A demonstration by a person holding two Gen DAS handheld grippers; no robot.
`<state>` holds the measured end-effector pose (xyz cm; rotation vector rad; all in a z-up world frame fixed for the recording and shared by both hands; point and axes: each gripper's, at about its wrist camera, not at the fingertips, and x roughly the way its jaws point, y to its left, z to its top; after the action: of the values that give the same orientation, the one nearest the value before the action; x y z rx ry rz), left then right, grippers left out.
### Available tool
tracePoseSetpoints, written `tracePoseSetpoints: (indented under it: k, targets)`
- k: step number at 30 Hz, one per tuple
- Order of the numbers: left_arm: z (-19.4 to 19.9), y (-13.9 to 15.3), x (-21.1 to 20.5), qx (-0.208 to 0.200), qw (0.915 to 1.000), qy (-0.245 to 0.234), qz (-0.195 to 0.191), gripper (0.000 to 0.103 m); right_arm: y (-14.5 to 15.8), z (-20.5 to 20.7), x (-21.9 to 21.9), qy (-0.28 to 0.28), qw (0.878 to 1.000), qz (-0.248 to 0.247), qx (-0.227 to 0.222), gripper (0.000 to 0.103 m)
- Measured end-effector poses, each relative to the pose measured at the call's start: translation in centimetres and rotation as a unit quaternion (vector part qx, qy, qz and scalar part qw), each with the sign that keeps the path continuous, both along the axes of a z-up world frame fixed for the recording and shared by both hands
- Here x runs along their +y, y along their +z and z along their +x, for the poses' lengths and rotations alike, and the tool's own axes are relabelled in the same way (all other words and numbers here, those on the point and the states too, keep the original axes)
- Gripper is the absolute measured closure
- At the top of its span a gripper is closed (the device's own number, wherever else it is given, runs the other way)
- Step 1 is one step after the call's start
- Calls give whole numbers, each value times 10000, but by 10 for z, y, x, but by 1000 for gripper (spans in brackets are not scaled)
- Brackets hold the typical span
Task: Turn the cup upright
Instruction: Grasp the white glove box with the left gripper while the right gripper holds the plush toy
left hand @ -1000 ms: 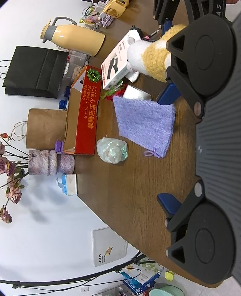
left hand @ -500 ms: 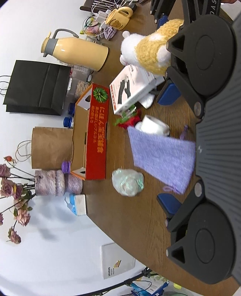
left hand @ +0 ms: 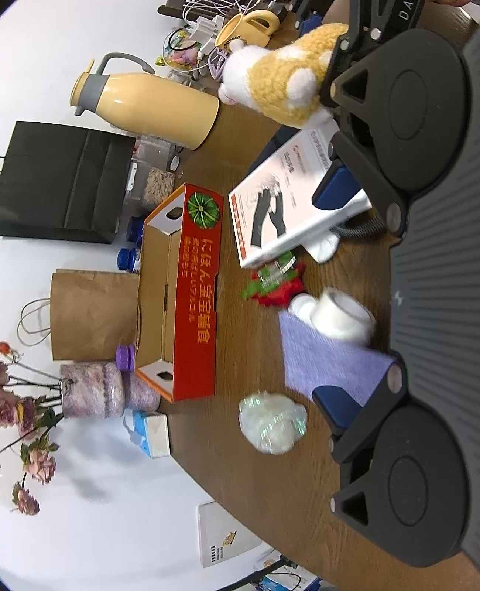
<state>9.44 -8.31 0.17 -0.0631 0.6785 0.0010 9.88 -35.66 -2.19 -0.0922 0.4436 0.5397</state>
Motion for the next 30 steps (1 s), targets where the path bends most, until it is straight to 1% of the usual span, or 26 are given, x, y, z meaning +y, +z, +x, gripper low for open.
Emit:
tracePoseSetpoints:
  k: [11, 20, 25, 30]
  targets:
    - [47, -2, -41, 339, 9993, 143, -47, 0, 1, 46, -36, -166, 9998, 107, -25, 51]
    - [81, -8, -69, 697, 9970, 328, -88, 0, -6, 79, -53, -195, 9997, 126, -11, 51]
    - [103, -14, -80, 956, 9942, 433, -224, 0, -13, 100, -57, -208, 9997, 124, 21, 51]
    - [119, -17, -89, 1108, 9921, 528, -257, 0, -21, 110, -59, -196, 9996, 204, 25, 51]
